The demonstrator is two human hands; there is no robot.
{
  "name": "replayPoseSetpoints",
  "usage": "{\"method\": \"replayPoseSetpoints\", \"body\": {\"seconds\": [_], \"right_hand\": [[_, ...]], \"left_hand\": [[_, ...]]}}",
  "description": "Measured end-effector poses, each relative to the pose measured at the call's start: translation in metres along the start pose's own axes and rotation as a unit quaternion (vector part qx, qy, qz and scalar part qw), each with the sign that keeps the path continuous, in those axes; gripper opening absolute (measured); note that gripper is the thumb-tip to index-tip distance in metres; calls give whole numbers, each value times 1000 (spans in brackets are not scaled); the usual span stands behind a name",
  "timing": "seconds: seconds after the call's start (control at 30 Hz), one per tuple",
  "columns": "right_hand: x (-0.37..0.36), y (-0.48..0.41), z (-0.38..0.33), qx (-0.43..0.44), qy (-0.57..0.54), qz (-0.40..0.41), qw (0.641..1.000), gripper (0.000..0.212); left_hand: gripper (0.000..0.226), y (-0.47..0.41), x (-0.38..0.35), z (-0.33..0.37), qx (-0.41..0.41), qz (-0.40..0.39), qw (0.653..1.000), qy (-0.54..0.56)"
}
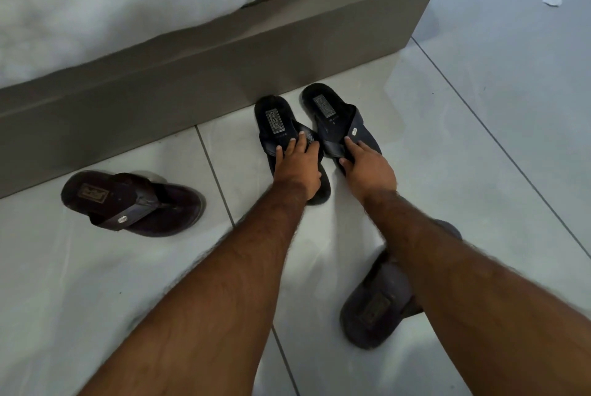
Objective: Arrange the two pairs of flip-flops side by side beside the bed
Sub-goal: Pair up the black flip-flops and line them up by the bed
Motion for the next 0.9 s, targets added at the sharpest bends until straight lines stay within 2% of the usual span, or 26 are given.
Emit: {"method": "replayPoseSetpoints", "body": {"seconds": [0.27,0.43,0.9], "right_hand": [[3,-12,-5,9,26,-4,1000,54],[3,-11,-3,18,20,-44,999,57],[-1,30,11,32,14,-72,997,62]], "left_hand": [[75,-1,-2,0,-7,2,1000,-10],[75,2,0,3,-1,-5,1000,-22],[75,36,-21,3,-5,-13,999,-32]]}}
Point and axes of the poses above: each hand's wrist, its own y-axis away from the middle knuckle, its own x-axis out of the back of the hand, z = x × y, the point moved 6 cm from there along -y, towards the middle knuckle, and after that the axes turned 14 degrees about y, right-handed, at the moved point
